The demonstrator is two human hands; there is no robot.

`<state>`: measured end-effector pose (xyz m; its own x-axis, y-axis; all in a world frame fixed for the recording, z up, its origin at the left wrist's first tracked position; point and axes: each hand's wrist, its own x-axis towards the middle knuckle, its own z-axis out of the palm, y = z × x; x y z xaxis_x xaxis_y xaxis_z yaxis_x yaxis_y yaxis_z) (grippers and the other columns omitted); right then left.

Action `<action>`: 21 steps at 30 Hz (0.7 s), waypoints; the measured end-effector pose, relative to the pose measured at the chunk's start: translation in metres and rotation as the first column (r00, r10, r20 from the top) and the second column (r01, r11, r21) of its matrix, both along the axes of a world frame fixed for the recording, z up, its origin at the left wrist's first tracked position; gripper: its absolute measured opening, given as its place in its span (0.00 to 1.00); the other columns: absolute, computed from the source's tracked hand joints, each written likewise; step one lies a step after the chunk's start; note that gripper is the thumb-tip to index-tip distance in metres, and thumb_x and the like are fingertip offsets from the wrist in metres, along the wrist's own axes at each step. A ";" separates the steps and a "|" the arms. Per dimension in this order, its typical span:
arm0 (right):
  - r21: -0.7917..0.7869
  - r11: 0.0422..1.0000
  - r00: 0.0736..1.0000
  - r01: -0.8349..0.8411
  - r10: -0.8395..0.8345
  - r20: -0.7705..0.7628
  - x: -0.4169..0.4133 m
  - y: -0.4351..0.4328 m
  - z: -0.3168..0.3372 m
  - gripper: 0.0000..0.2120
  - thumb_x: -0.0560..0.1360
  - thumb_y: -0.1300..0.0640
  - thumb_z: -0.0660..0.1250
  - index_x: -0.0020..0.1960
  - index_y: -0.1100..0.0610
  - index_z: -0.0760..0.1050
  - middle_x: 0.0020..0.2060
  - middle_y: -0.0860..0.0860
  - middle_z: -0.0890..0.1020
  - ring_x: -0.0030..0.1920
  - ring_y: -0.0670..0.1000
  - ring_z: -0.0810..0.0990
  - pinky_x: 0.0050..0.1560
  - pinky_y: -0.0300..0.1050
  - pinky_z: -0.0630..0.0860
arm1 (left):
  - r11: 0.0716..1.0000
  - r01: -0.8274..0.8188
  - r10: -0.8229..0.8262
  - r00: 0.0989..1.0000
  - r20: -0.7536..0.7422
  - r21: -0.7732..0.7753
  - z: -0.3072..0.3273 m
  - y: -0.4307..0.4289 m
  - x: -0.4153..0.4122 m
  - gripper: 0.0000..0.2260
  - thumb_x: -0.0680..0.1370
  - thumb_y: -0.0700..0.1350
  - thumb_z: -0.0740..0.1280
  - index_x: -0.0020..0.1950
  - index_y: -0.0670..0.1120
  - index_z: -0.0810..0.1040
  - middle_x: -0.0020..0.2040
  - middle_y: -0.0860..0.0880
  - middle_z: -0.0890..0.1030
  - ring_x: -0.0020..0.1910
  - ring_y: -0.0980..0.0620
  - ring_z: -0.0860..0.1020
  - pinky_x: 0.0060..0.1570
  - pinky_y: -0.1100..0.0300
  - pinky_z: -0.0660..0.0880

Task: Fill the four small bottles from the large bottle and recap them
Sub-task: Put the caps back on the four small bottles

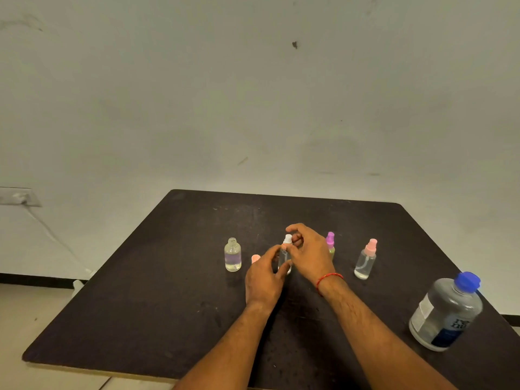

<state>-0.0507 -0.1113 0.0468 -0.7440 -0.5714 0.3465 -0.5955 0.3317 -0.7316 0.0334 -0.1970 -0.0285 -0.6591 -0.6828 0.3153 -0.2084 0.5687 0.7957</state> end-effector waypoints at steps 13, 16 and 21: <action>0.004 0.999 0.999 -0.036 0.036 0.040 0.000 -0.001 -0.006 0.20 0.73 0.66 0.71 0.60 0.48 0.77 0.50 0.48 0.82 0.51 0.45 0.80 0.51 0.35 0.78 | 1.000 -0.009 0.009 1.000 -0.004 0.012 0.002 0.000 0.000 0.21 0.79 0.52 0.71 0.72 0.55 0.75 0.60 0.54 0.83 0.61 0.56 0.79 0.58 0.61 0.75; -0.011 1.000 1.000 -0.002 0.002 0.014 0.001 -0.001 -0.007 0.16 0.72 0.61 0.74 0.58 0.50 0.77 0.49 0.46 0.80 0.48 0.44 0.79 0.50 0.35 0.79 | 1.000 -0.007 0.007 1.000 -0.003 0.006 0.001 0.000 0.000 0.19 0.79 0.52 0.72 0.70 0.57 0.76 0.59 0.55 0.83 0.59 0.57 0.80 0.59 0.59 0.77; -0.007 1.000 0.999 -0.018 0.018 0.037 0.000 0.000 -0.008 0.19 0.72 0.60 0.74 0.60 0.49 0.76 0.50 0.45 0.79 0.51 0.45 0.79 0.51 0.35 0.78 | 1.000 -0.001 0.001 1.000 0.004 -0.003 -0.001 -0.001 -0.001 0.19 0.79 0.52 0.72 0.70 0.57 0.75 0.59 0.56 0.83 0.59 0.57 0.80 0.59 0.57 0.78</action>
